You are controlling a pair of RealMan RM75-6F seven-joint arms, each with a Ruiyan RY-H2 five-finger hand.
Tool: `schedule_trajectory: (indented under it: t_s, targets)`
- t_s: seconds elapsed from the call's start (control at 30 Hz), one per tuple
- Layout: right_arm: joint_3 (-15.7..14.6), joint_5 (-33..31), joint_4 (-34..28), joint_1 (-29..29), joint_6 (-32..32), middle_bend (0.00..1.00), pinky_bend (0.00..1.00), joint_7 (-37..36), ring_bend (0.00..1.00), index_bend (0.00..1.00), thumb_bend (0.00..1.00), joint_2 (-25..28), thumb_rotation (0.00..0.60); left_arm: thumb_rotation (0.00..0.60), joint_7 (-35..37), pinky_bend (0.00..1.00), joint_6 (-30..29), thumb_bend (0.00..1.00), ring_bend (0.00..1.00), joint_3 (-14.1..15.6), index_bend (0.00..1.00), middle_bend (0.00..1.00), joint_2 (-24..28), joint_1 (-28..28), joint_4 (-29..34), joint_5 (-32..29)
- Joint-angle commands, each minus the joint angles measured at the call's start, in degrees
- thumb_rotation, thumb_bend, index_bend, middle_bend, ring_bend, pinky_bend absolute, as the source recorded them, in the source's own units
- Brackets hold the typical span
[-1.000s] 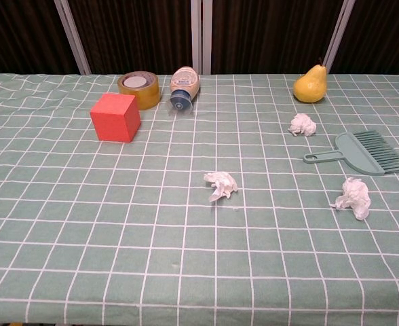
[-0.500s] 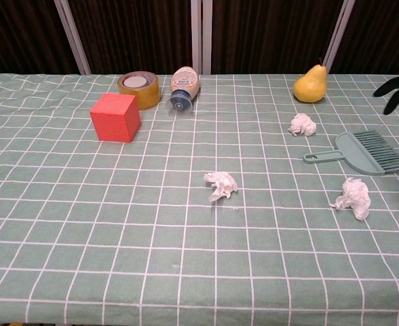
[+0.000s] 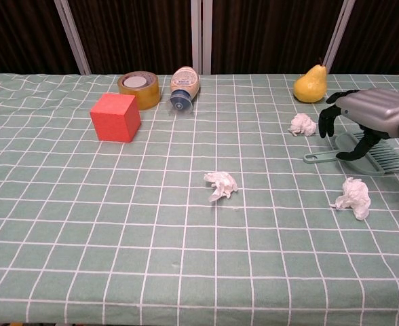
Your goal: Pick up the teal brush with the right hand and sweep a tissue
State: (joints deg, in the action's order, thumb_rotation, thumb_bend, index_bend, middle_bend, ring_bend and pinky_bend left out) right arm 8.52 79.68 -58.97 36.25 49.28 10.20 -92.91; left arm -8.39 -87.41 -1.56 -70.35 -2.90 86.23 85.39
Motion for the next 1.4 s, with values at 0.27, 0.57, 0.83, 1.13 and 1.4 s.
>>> schedule_trajectory:
  t_s: [0.27, 0.57, 0.83, 1.13, 1.4]
  targets:
    - [-1.54, -0.24, 4.62, 1.61, -0.01, 0.43, 0.11, 3.37, 0.08, 0.44, 0.16, -4.00, 0.600, 0.600, -0.19, 0.05, 0.17, 0.04, 0.04, -0.16, 0.10, 0.10, 0.06, -0.12, 0.15, 0.00]
    - [-2.80, -0.57, 6.86, 1.78, -0.65, 0.47, 0.11, 4.70, 0.11, 0.49, 0.19, -5.20, 0.600, 0.600, 0.07, 0.05, 0.37, 0.05, 0.04, 0.00, 0.10, 0.10, -0.14, 0.12, -0.20, -0.27]
    - [-2.84, 2.54, 1.96, 0.52, 6.23, 0.56, 0.14, 1.29, 0.21, 0.61, 0.40, 0.18, 0.600, 0.600, 0.17, 0.05, 0.19, 0.04, 0.04, -0.11, 0.10, 0.10, 0.12, 0.32, -0.05, -0.43]
    - [-0.81, 6.68, 0.36, 4.05, 6.64, 0.55, 0.16, -23.36, 0.21, 0.62, 0.42, 7.68, 0.600, 0.600, -0.90, 0.05, 0.53, 0.04, 0.04, -0.21, 0.10, 0.10, 0.12, 0.17, 0.60, -0.61]
    - [-2.80, 12.66, 16.62, 11.11, 5.69, 0.55, 0.20, -46.14, 0.23, 0.64, 0.45, -0.59, 0.600, 0.600, -3.66, 0.05, 0.84, 0.04, 0.04, -0.39, 0.10, 0.10, 1.46, 0.05, 3.50, -1.16]
